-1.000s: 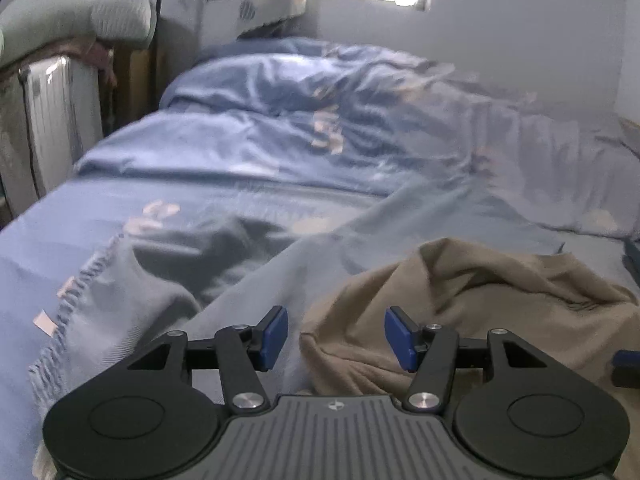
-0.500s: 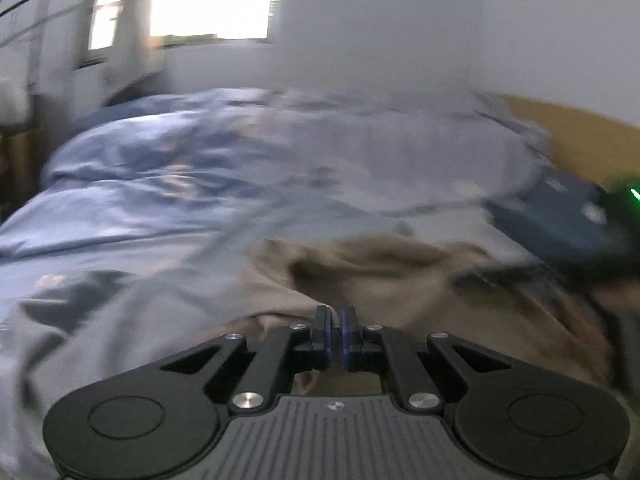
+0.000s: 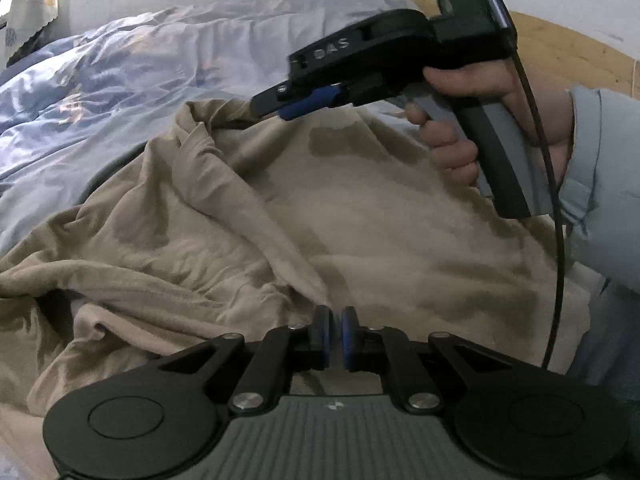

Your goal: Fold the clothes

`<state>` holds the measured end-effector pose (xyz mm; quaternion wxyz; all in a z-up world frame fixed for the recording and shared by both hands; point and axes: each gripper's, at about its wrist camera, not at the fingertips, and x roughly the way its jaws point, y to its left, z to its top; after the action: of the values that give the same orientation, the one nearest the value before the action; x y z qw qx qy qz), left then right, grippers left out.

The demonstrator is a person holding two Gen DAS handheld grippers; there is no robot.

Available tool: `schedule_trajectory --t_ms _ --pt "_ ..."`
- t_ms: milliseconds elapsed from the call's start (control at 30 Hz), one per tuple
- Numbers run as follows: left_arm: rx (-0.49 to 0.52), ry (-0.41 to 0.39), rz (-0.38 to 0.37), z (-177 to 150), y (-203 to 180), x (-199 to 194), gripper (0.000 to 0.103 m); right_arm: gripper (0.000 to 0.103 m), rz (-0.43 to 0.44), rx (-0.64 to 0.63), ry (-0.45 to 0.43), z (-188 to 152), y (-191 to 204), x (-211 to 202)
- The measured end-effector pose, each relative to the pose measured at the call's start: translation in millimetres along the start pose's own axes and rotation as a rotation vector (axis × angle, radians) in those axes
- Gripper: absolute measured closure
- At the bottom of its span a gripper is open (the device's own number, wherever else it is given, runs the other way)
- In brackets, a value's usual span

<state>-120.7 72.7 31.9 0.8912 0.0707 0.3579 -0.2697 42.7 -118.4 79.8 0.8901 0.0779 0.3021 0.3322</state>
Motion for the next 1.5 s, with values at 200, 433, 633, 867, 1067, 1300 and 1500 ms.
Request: schedule_trajectory --t_ms 200,433,633,867,1067,1300,1500 --pt "0.027 -0.008 0.013 -5 -9 4 0.094 0.070 0.015 -0.139 0.046 -12 42 24" --pt "0.037 -0.021 -0.003 -10 -9 5 0.092 0.096 -0.116 -0.272 0.111 -31 65 48" --pt "0.035 -0.019 -0.010 -12 -7 2 0.091 0.098 -0.129 -0.133 0.137 -20 22 19" --pt "0.018 -0.008 -0.028 -11 -4 0 0.085 0.098 -0.184 -0.109 0.231 -21 -12 -15" --pt "0.041 -0.012 -0.050 -8 -13 3 0.075 0.094 -0.167 -0.083 0.135 -18 -13 -41" --pt "0.043 0.002 -0.069 -11 -14 8 0.075 0.072 -0.162 -0.272 0.076 -29 43 -14" --pt "0.013 -0.020 -0.097 -15 -5 2 0.074 0.072 -0.211 -0.393 0.119 -43 70 18"
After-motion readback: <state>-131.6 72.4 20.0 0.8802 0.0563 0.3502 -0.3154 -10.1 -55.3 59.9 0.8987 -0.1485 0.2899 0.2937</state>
